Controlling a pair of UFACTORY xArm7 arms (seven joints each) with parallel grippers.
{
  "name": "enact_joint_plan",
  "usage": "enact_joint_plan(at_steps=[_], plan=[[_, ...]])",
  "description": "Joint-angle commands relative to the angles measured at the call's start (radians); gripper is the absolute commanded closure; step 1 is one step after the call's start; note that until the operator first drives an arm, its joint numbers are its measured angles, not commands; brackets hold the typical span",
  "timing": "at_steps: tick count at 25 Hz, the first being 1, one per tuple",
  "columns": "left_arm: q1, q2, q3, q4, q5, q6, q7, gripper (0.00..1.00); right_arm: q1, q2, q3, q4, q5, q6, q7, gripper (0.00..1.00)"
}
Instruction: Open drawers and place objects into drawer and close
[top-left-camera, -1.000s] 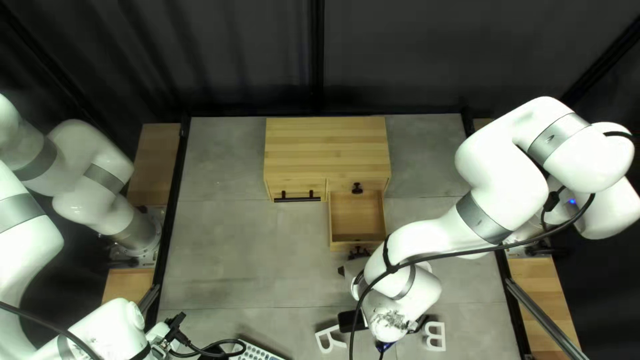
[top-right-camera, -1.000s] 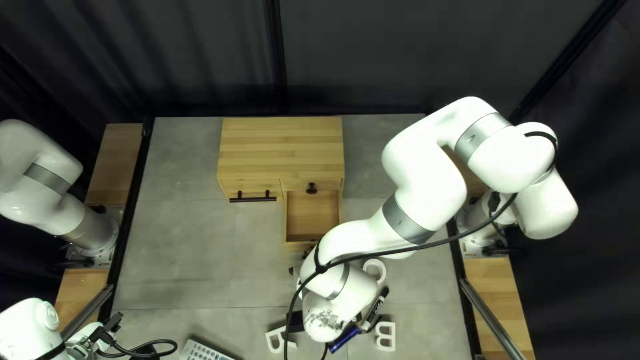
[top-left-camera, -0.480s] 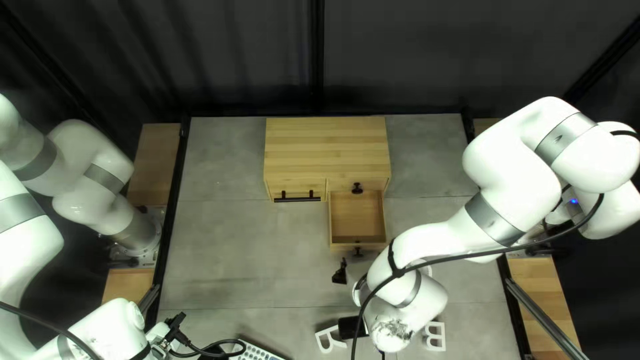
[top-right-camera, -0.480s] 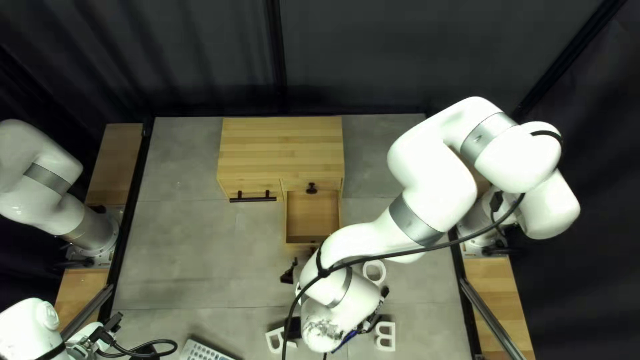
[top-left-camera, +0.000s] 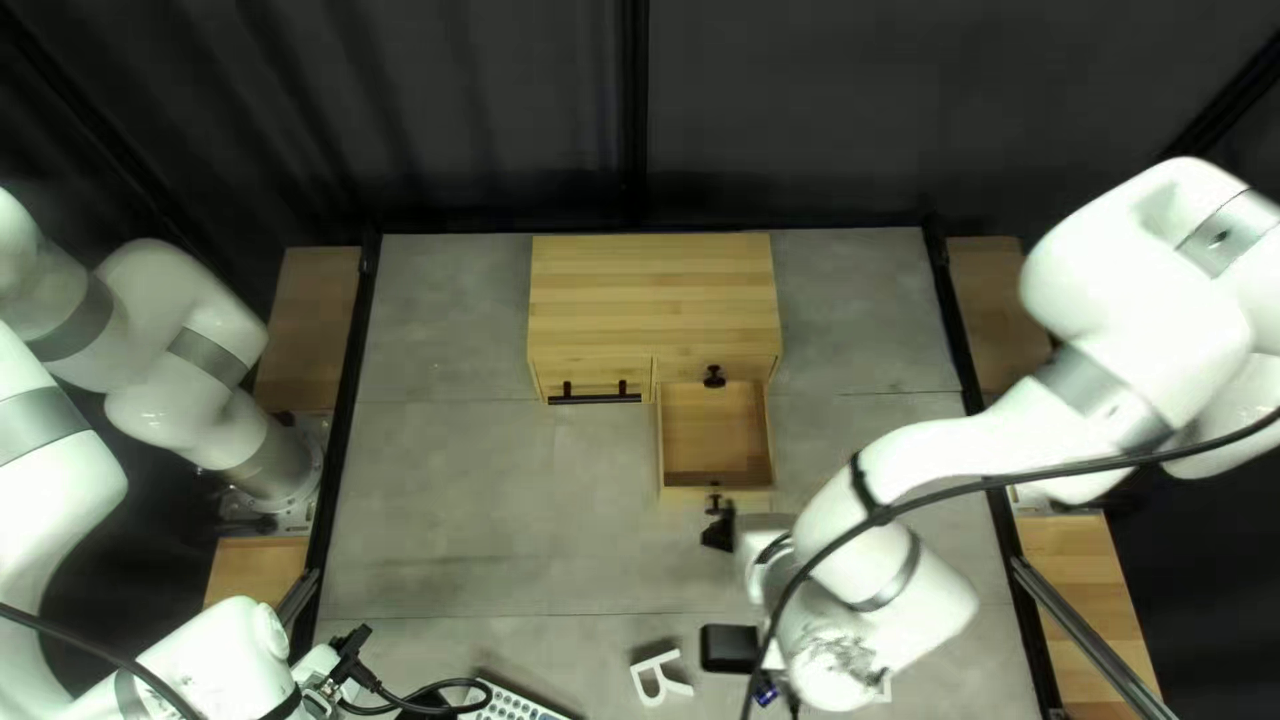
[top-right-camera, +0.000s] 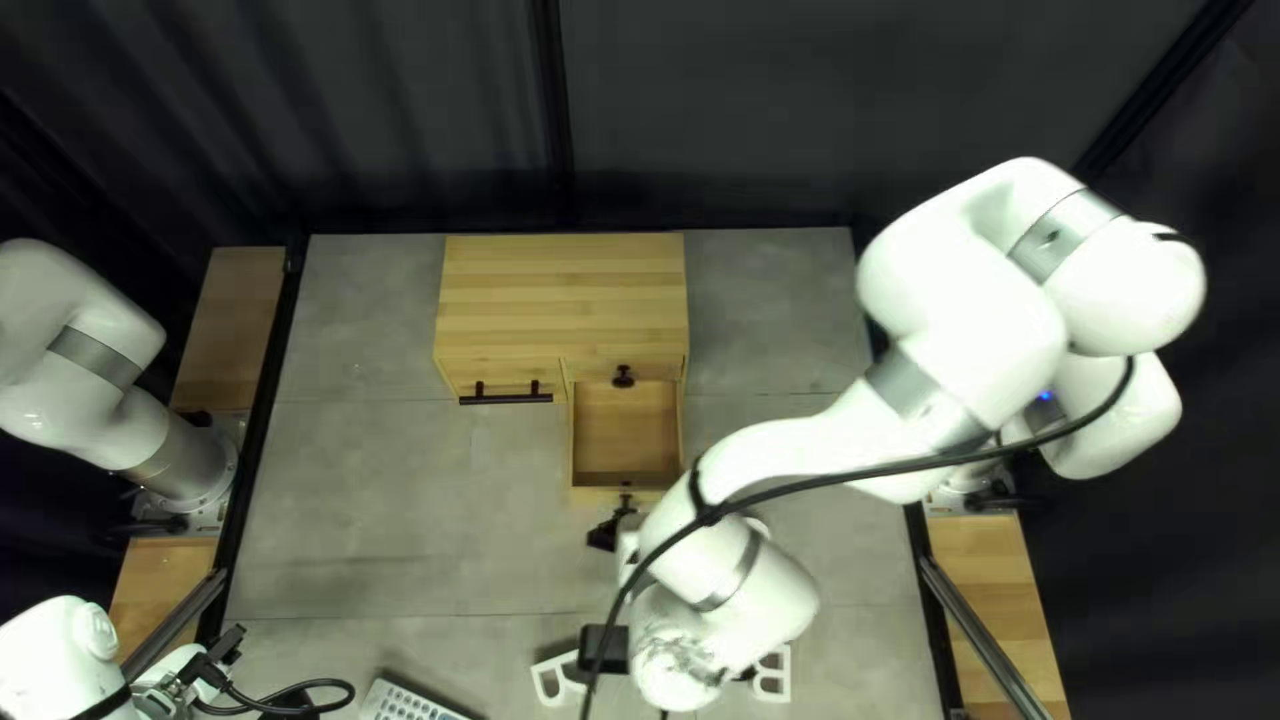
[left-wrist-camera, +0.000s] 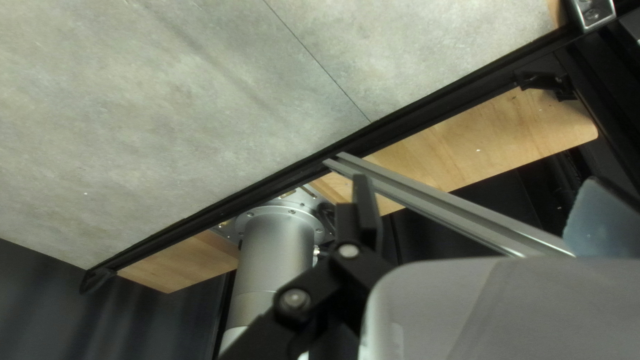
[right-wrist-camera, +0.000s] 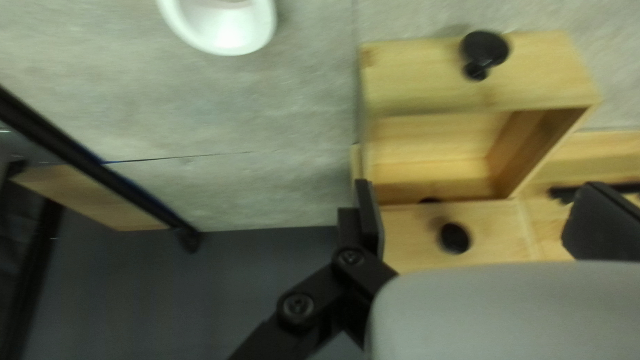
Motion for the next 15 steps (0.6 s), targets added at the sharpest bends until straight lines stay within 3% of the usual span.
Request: enact_joint_plan(at_steps=[1,8,15], plan=[[0.0,0.0,0.0,0.0,0.0,0.0,0.0,0.0,0.015,-0.037,0.029,-0.086,0.026,-0.065,-0.037,0.0],[0.0,0.0,0.0,0.0,0.0,0.0,0.0,0.0,0.02,-0.07,0.047,-0.173,0.085,-0.139,-0.077,0.0],[0.0,0.0,0.0,0.0,0.0,0.0,0.0,0.0,0.013,-0.04,0.036,-0.23,0.064,-0.243,-0.029,0.0]])
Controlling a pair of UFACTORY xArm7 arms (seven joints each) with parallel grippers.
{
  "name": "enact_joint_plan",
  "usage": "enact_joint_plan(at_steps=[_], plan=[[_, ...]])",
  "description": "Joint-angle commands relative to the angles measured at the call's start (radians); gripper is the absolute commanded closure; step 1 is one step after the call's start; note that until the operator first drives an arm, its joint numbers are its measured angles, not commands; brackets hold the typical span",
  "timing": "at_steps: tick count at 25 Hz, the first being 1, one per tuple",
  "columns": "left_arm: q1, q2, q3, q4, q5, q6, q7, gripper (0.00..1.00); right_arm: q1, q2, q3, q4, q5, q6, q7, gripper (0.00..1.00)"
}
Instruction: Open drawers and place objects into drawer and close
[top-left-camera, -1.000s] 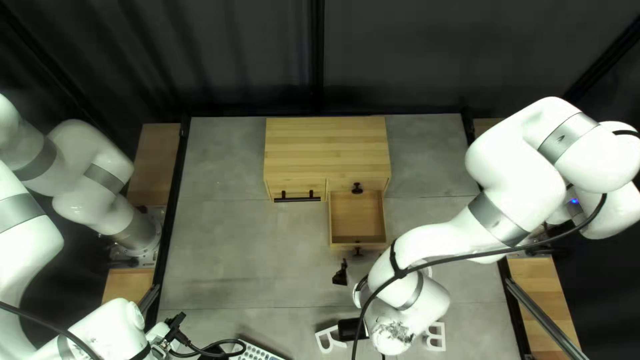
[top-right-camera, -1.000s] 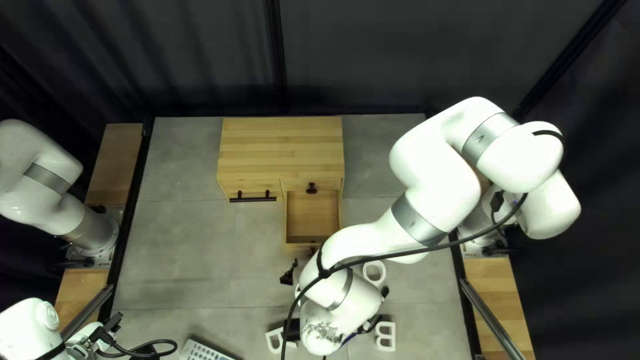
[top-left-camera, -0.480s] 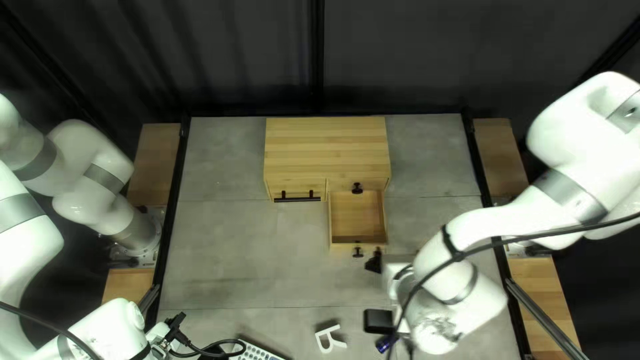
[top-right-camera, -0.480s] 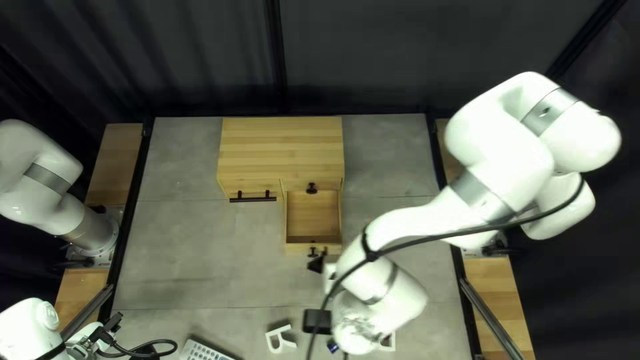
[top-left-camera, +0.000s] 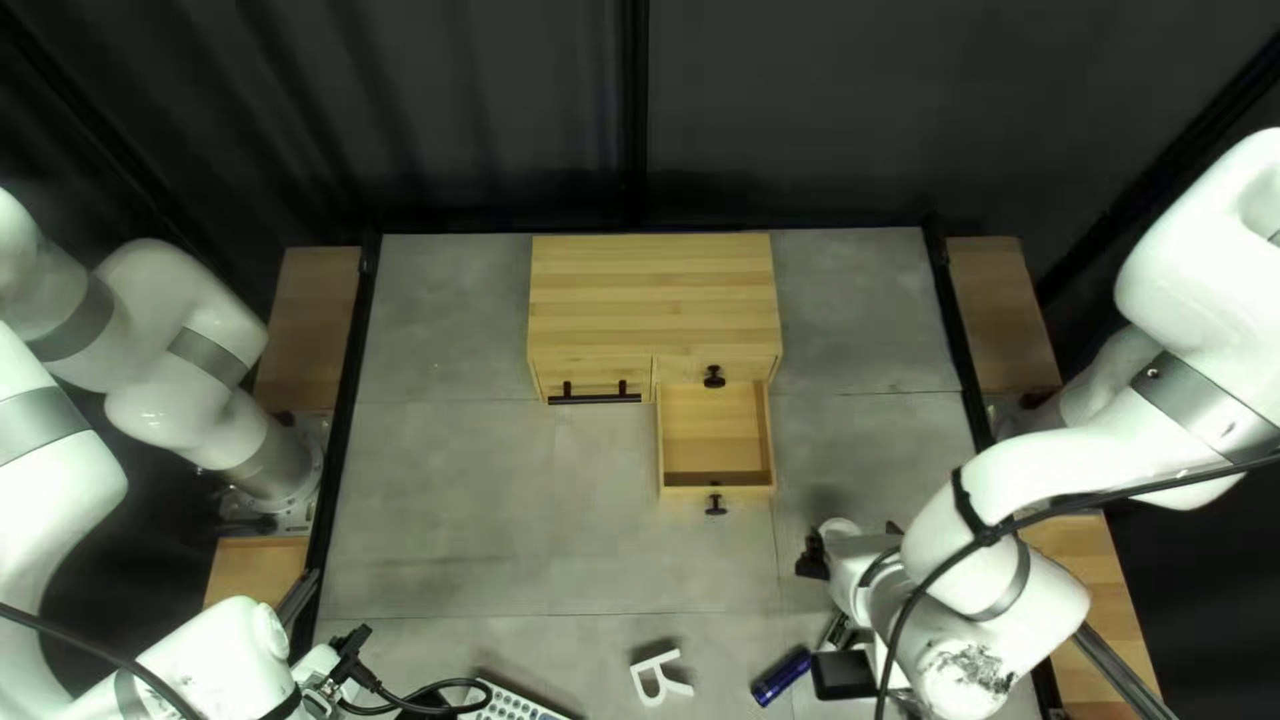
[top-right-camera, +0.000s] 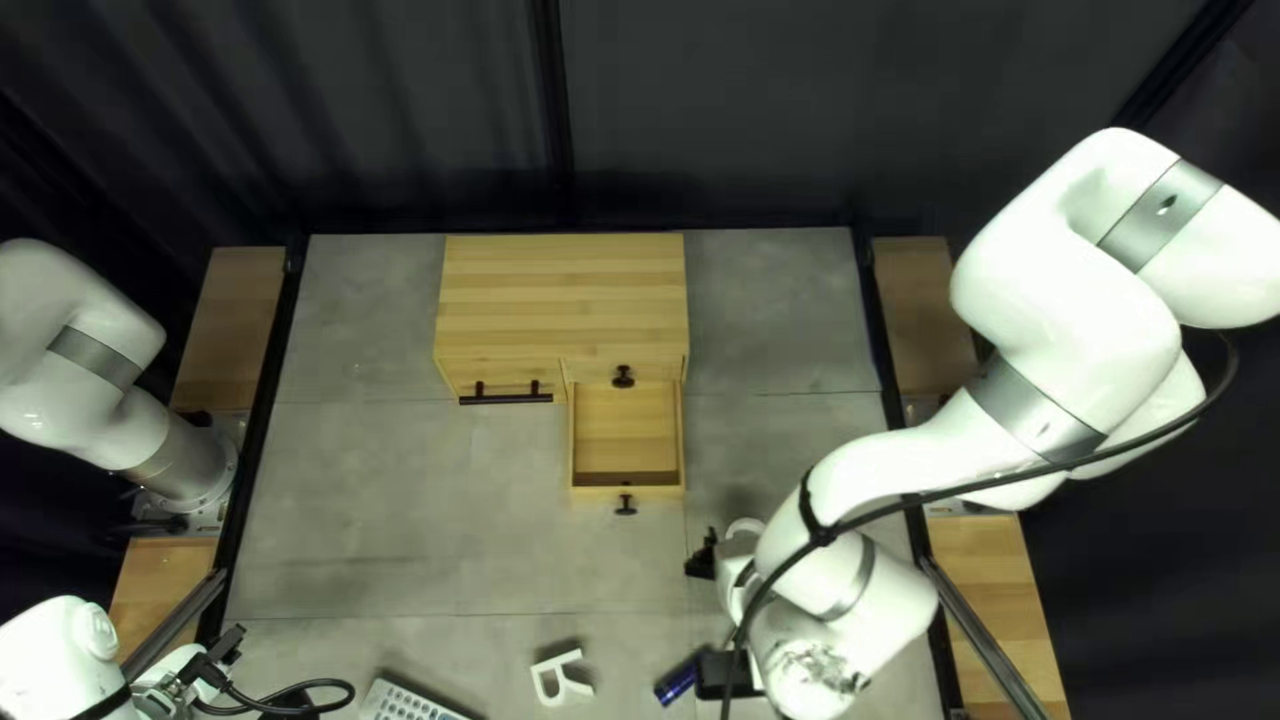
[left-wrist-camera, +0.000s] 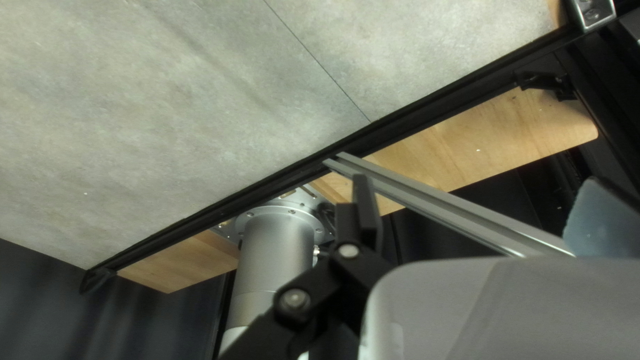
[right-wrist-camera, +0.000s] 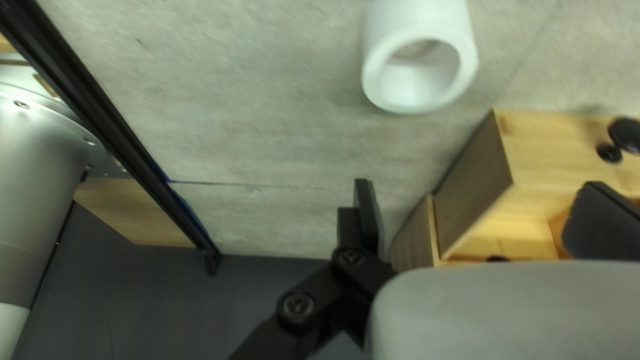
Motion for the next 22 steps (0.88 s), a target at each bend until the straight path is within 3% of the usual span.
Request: enact_joint_plan(at_steps=[1,22], plan=[[0.0,0.0,0.0,0.0,0.0,0.0,0.0,0.0,-0.006,0.02,-0.009,-0.024,-0.022,-0.054,0.03,0.0],[0.0,0.0,0.0,0.0,0.0,0.0,0.0,0.0,-0.02,0.102,-0.036,-0.049,-0.083,-0.166,0.086,0.0]])
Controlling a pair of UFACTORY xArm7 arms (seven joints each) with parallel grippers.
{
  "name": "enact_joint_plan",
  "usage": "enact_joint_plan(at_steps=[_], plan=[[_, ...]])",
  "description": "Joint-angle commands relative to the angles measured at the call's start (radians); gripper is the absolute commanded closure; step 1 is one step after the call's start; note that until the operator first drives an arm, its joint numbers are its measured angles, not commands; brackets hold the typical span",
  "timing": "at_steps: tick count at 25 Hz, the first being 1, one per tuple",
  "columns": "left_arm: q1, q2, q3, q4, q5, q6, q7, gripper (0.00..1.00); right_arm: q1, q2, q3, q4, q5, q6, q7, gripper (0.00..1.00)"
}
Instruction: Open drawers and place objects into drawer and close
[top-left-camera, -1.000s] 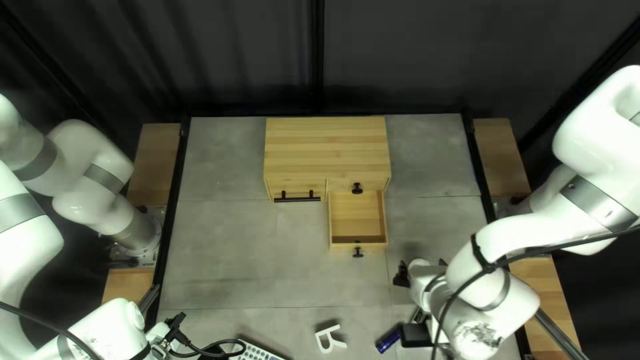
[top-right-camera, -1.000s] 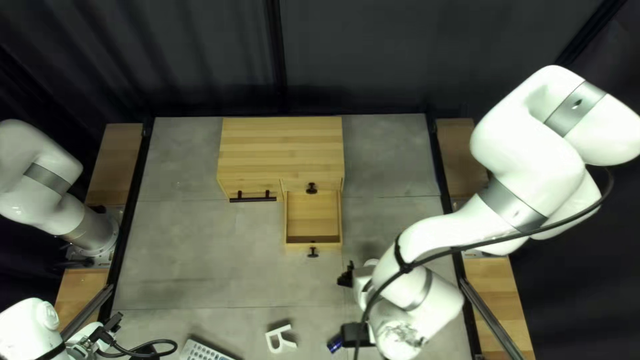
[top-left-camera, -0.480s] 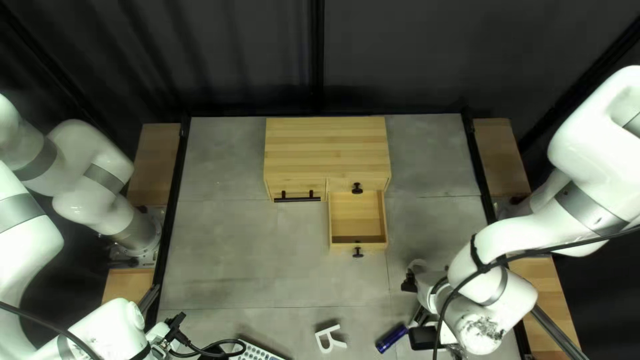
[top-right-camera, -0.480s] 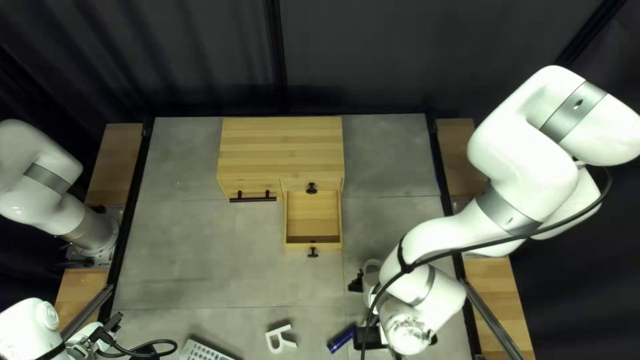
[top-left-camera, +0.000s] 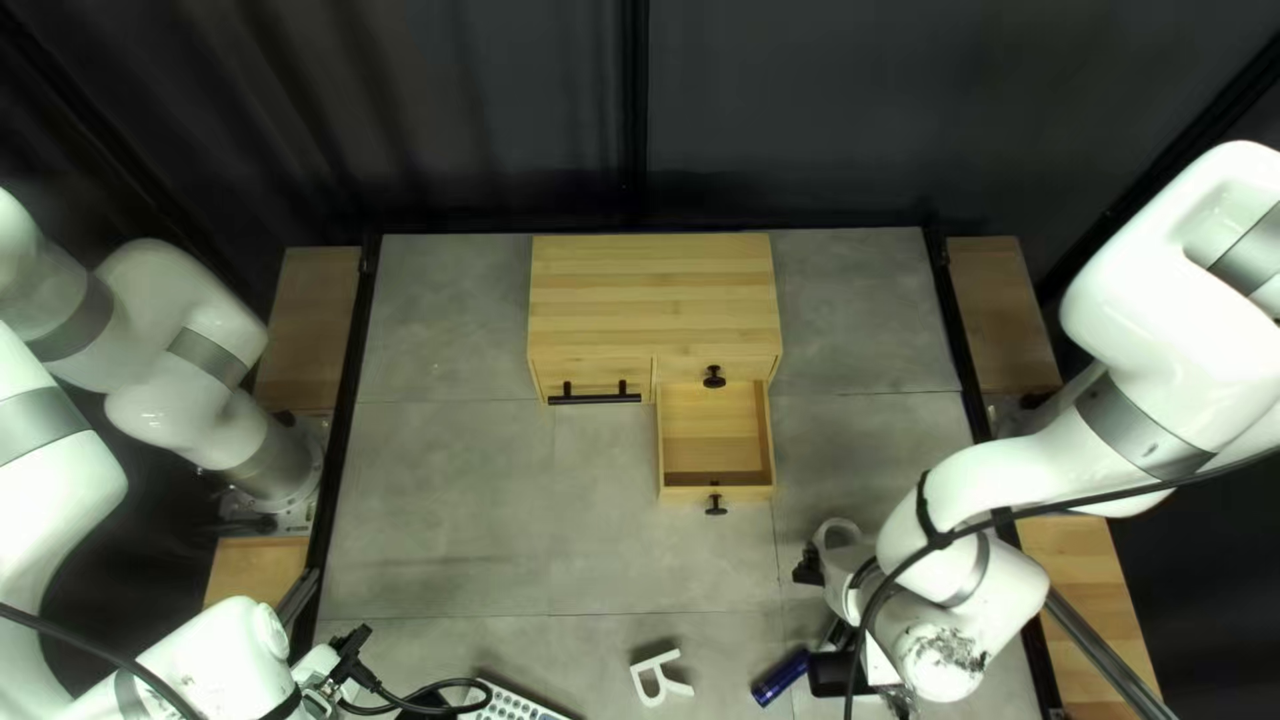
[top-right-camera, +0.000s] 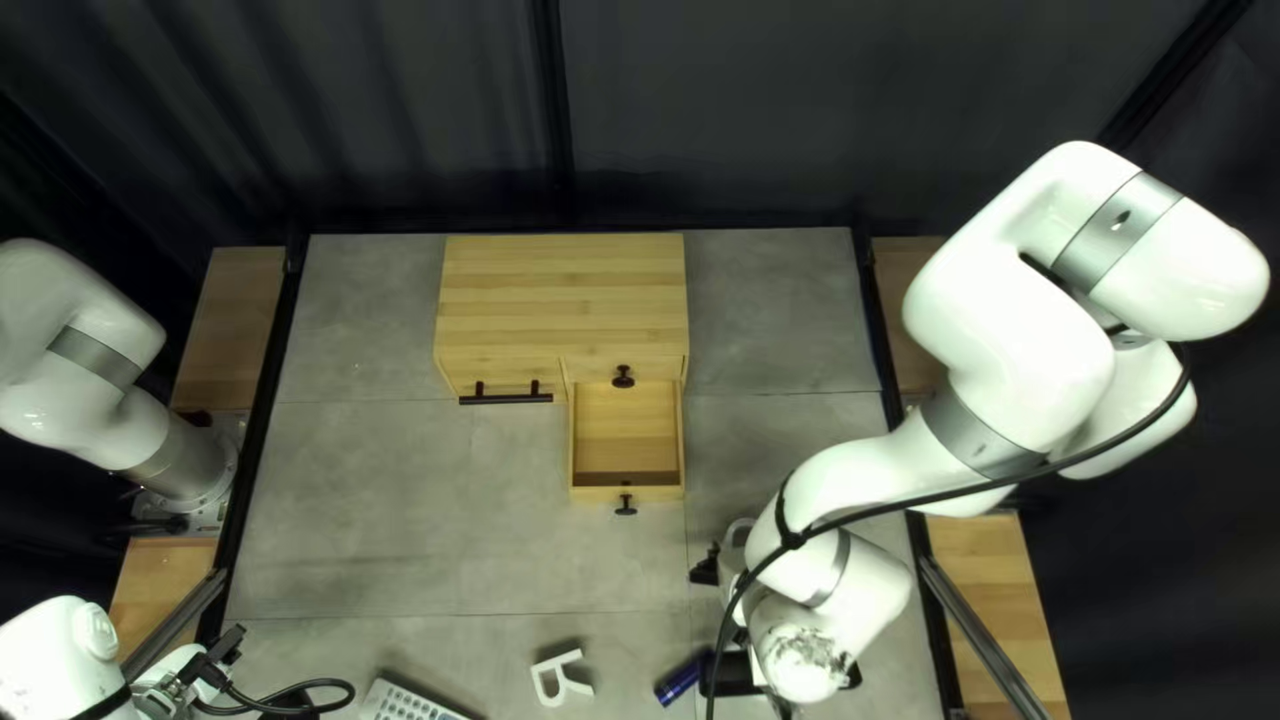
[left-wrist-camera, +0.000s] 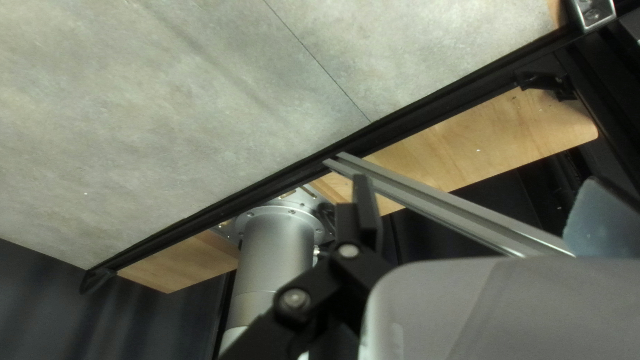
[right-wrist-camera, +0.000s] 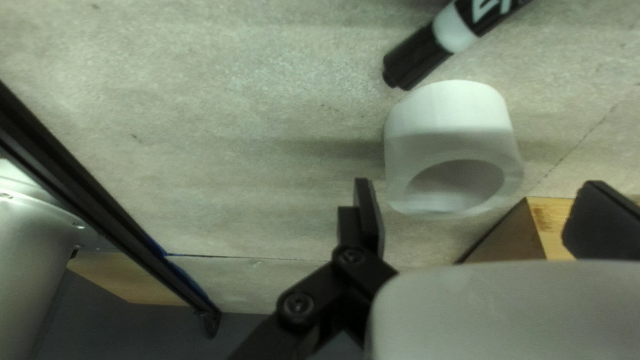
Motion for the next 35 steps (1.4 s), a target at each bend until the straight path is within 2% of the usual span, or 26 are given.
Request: enact_joint_plan(at_steps=[1,9,11,12,17,22,24,29,35], plan=[[0.0,0.0,0.0,0.0,0.0,0.0,0.0,0.0,-0.003,0.006,-0.004,-0.009,-0.005,-0.016,0.008,0.0],[0.0,0.0,0.0,0.0,0.0,0.0,0.0,0.0,-0.012,0.022,-0.021,-0.041,-0.037,-0.063,0.039,0.0],[0.0,0.0,0.0,0.0,0.0,0.0,0.0,0.0,-0.013,0.025,-0.024,-0.04,-0.042,-0.065,0.043,0.37],[0.0,0.0,0.0,0.0,0.0,0.0,0.0,0.0,-0.013,0.024,-0.024,-0.039,-0.042,-0.064,0.044,0.96],[0.0,0.0,0.0,0.0,0.0,0.0,0.0,0.0,-0.01,-0.01,-0.017,-0.024,-0.014,-0.013,0.033,0.97],[0.0,0.0,0.0,0.0,0.0,0.0,0.0,0.0,-0.015,-0.095,-0.011,0.03,0.054,0.099,-0.042,0.97],[0.0,0.0,0.0,0.0,0.0,0.0,0.0,0.0,-0.025,-0.16,-0.024,0.063,0.074,0.174,-0.096,0.98],[0.0,0.0,0.0,0.0,0.0,0.0,0.0,0.0,-0.066,-0.212,-0.067,0.117,0.02,0.247,-0.164,0.97],[0.0,0.0,0.0,0.0,0.0,0.0,0.0,0.0,-0.109,-0.192,-0.11,0.163,-0.077,0.227,-0.251,0.97]])
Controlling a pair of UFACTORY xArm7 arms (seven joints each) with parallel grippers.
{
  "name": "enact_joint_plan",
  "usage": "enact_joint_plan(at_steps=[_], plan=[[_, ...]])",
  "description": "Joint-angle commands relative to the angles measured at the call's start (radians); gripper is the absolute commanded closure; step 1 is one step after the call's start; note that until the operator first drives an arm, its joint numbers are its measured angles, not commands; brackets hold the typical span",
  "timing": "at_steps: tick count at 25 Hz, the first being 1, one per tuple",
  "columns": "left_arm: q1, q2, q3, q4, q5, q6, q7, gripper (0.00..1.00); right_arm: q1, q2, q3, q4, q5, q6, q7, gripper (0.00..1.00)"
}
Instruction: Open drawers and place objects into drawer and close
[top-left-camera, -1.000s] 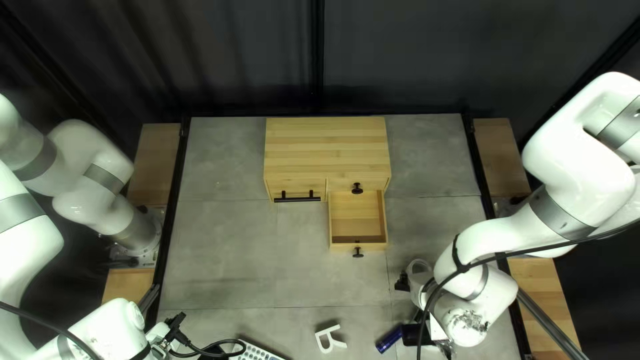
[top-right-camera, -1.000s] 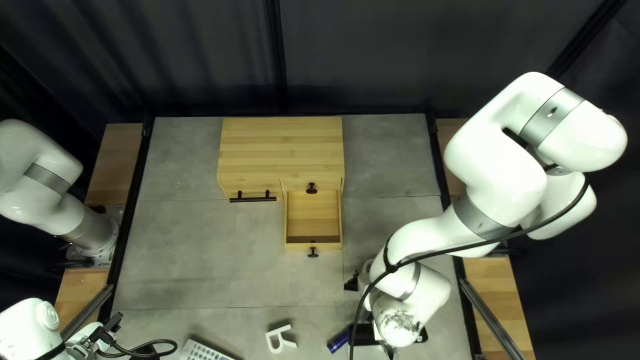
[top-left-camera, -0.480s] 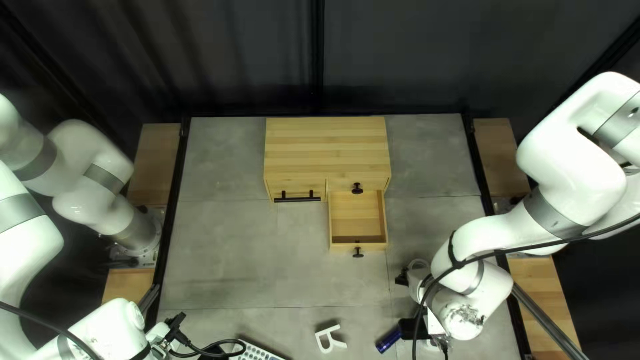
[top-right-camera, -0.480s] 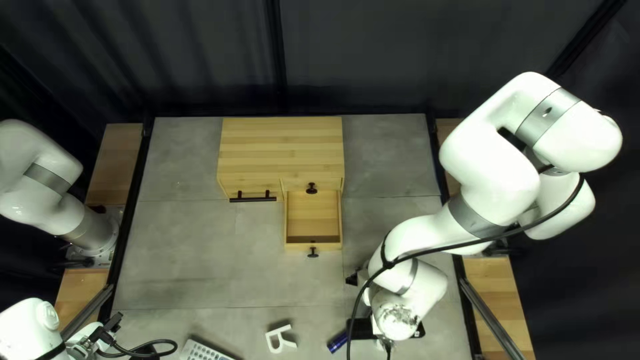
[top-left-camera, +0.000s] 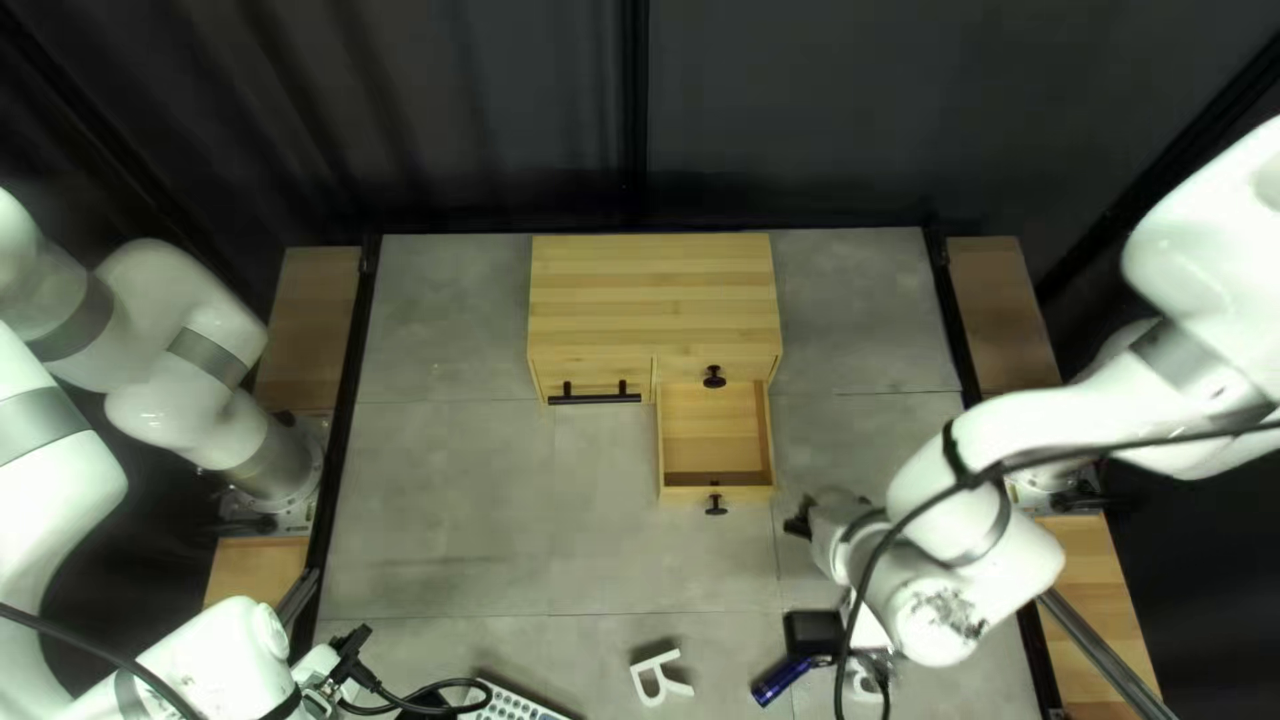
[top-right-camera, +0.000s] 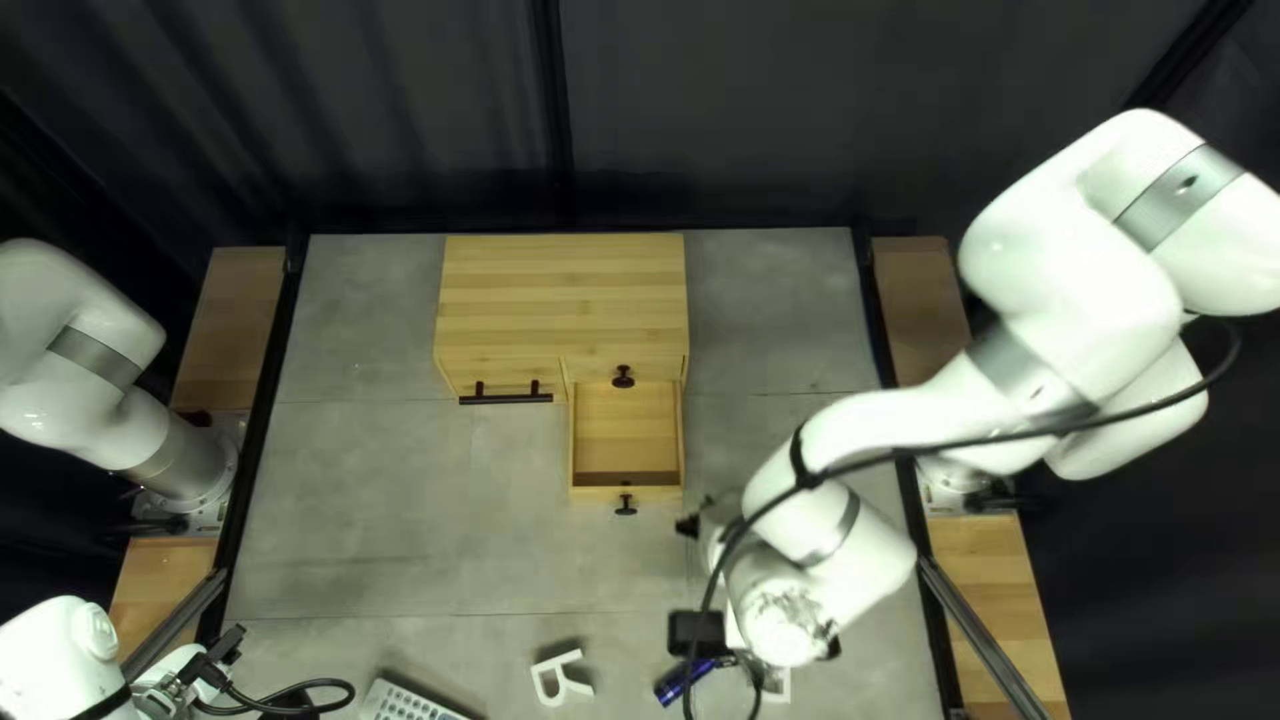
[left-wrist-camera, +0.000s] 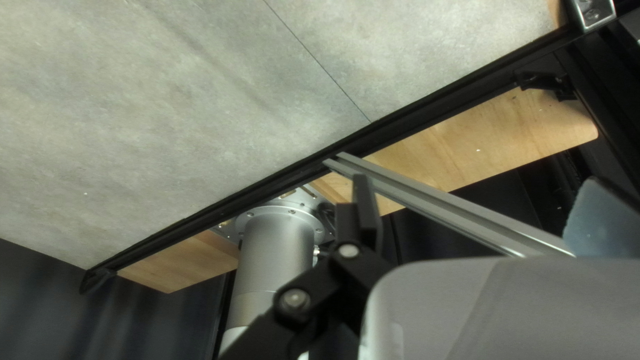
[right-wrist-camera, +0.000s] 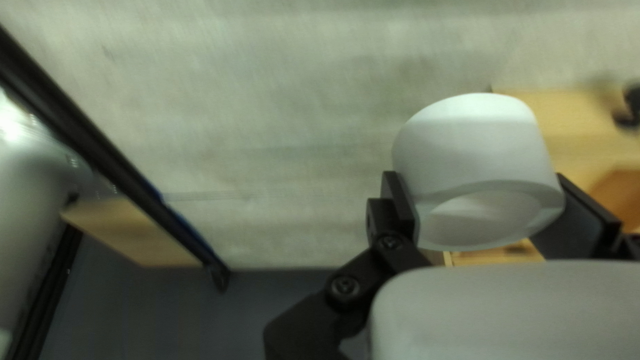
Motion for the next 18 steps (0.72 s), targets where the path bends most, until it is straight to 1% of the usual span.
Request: enact_joint_plan(at_steps=[1,6,11,18], plan=[[0.0,0.0,0.0,0.0,0.0,0.0,0.0,0.0,-0.033,0.02,-0.033,0.025,-0.075,-0.03,-0.061,0.97],[0.0,0.0,0.0,0.0,0.0,0.0,0.0,0.0,-0.059,0.093,-0.06,0.088,-0.139,-0.061,-0.104,0.97],[0.0,0.0,0.0,0.0,0.0,0.0,0.0,0.0,-0.058,0.184,-0.065,0.163,-0.159,-0.065,-0.113,0.97],[0.0,0.0,0.0,0.0,0.0,0.0,0.0,0.0,-0.068,0.249,-0.07,0.193,-0.157,-0.102,-0.133,0.96]])
